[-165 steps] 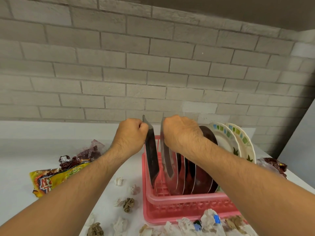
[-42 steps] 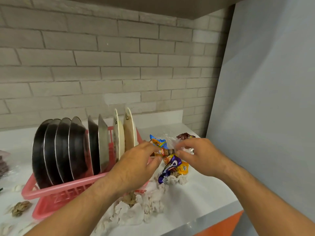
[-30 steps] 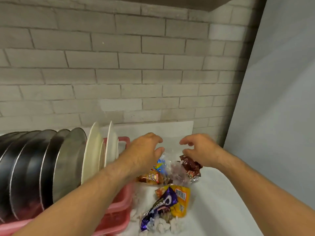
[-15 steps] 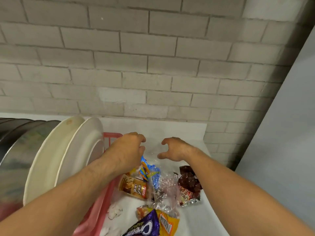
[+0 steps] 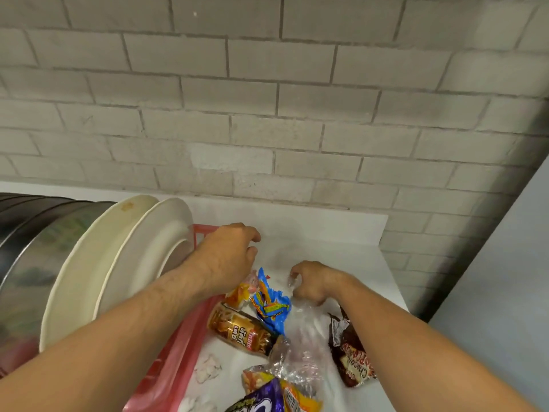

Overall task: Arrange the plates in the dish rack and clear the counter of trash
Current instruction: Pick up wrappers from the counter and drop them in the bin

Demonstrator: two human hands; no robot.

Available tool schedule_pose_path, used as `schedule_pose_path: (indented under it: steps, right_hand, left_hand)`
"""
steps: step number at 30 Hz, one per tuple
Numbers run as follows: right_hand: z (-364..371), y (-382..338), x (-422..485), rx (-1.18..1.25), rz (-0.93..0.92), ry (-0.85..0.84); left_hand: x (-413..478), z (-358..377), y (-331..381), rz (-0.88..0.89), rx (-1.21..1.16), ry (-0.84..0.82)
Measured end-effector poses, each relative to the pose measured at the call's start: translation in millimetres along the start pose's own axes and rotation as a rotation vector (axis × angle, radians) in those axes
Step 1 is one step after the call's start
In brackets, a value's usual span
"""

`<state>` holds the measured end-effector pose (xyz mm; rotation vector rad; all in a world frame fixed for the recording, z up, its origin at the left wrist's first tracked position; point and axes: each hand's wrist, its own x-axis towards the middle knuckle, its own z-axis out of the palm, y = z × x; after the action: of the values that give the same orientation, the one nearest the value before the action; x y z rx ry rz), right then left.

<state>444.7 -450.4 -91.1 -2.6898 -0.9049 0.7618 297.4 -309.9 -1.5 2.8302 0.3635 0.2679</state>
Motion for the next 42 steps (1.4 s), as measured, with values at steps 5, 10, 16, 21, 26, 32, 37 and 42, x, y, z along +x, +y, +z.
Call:
schedule_pose_path:
  steps: [5, 10, 16, 21, 26, 32, 37, 42]
  right_hand:
    - [-32.6, -1.6, -18.6, 0.028, -0.073, 0.158]
    - [-69.5, -6.0, -45.5, 0.014, -0.116, 0.321]
    - [-87.1, -13.9, -72.7, 0.058, -0.142, 0.444]
    - [-94.0, -13.6, -89.6, 0.222, -0.194, 0.551]
    - [-83.1, -15.7, -106.0, 0.454, -0.182, 0.495]
    - [-74.2, -9.7, -114.8, 0.366, -0.186, 0.801]
    - [-68.2, -7.2, -128.7, 0.220, -0.119, 0.719]
    - [-61.5, -0.7, -122.5, 0.079, -0.167, 0.781]
  left_hand:
    - [1.5, -2.9, 6.2, 0.033, 0.000, 0.005]
    - [3.2, -5.2, 10.8, 0.057, -0.006, 0.000]
    - [7.5, -3.8, 14.9, 0.079, -0.029, -0.015]
    - [7.3, -6.1, 23.6, 0.038, -0.247, -0.030]
    - [7.0, -8.6, 26.6, 0.027, -0.282, -0.018]
    - [11.9, -9.9, 27.0, 0.002, -0.288, 0.076]
    - [13.1, -15.1, 28.4, 0.026, -0.304, 0.166]
    - [12.0, -11.5, 28.5, 0.034, -0.256, 0.101]
